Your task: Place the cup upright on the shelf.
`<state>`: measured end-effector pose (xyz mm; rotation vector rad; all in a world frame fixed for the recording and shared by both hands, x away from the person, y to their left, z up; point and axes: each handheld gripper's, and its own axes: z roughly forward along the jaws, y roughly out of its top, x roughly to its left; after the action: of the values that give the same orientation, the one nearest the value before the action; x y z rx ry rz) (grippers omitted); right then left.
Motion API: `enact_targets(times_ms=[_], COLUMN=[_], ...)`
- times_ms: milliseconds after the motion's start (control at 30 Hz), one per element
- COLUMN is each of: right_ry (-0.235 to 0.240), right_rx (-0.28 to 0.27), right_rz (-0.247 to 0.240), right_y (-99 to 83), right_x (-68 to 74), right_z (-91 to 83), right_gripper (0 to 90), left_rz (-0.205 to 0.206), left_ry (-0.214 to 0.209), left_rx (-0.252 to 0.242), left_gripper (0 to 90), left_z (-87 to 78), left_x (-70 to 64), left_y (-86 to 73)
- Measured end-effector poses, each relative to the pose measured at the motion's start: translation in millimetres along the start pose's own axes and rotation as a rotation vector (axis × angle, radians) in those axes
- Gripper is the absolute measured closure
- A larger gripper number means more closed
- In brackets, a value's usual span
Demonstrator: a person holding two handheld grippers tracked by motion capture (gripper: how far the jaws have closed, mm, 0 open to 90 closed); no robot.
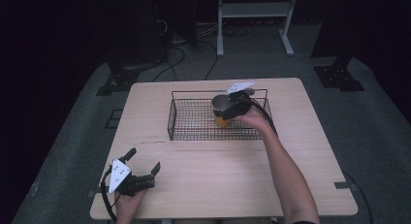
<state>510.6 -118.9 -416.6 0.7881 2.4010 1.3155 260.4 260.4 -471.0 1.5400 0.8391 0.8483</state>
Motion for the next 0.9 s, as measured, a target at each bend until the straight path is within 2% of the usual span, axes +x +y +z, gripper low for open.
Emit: enact_targets(times_ms=[367,900], right_ry=[-0.004,0.002], right_rx=[-0.016,-0.084], right_rz=[0.003,0.017], right_y=[2.9,13.3], right_x=[0.9,2.8], right_z=[-3.7,-15.6], right_gripper=[0.5,0.4], left_rz=[-0.001,0.000], left_ry=[0.000,0.001], left_rx=[0.000,0.002], left_gripper=[0.0,0.0], left_z=[0.0,0.2], left_x=[0.2,0.0], left_y=[0.0,0.1])
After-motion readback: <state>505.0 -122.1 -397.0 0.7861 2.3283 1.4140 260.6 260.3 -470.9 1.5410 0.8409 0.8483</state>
